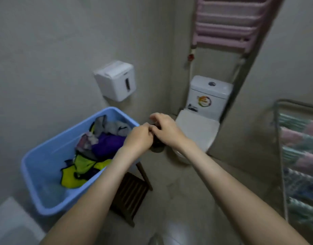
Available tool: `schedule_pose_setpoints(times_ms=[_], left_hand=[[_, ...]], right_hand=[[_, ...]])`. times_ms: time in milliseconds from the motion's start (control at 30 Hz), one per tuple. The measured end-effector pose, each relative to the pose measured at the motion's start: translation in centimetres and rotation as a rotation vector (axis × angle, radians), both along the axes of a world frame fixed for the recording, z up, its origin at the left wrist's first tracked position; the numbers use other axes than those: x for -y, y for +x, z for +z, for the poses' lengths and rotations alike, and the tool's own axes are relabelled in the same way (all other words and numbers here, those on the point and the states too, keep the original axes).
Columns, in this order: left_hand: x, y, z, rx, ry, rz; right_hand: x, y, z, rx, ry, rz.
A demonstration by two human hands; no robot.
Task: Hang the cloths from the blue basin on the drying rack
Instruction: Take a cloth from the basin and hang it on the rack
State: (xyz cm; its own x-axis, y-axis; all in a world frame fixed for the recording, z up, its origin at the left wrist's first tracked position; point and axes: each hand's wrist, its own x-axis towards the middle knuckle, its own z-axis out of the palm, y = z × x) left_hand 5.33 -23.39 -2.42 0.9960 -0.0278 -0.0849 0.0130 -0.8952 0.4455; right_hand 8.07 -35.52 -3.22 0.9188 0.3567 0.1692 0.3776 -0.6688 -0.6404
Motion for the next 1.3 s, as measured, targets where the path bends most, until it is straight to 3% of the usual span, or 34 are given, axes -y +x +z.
schedule_pose_setpoints(times_ms=[133, 333, 500, 667, 767, 933, 1067, 1233, 1300], left_hand=[[-9.4, 1.2, -1.5, -0.034, 0.001, 0.237], [-17.8, 0.7, -4.2, -0.141, -0.096, 0.448], [-18.6, 0.9, -4.3, -0.192, -0.178, 0.439], [-18.3, 1.4, -4.0, -0.224, -0.181, 0.495], [-18.2, 2.0, -4.2, -0.162, -0.203, 0.544], [-17.1, 3.7, -2.9, 0.064, -0.249, 0.599], [-16.7, 4.4, 0.4, 0.334, -0.570, 0.765], [-16.8, 4.6, 3.9, 0.423, -0.847, 0.813], [-17.0, 4.2, 4.7, 0.440, -0.864, 0.821]], right_hand=[[-8.6, 3.8, -1.1, -0.149, -0.065, 0.180], [-14.4, 7.4, -3.5, -0.279, -0.244, 0.284], [-17.1, 9.3, -4.5, -0.402, -0.101, 0.409], [-19.2, 11.6, -5.2, -0.167, -0.191, 0.453], [-19.6, 12.6, -4.6, -0.051, -0.078, 0.502], [-19.6, 12.5, 0.4, -0.103, 0.260, 0.649], [-18.8, 13.3, 2.8, -0.198, 0.473, 0.611], [-17.2, 13.5, 1.9, -0.233, -0.008, 0.633], [-16.9, 13.4, 0.9, -0.195, -0.086, 0.556]])
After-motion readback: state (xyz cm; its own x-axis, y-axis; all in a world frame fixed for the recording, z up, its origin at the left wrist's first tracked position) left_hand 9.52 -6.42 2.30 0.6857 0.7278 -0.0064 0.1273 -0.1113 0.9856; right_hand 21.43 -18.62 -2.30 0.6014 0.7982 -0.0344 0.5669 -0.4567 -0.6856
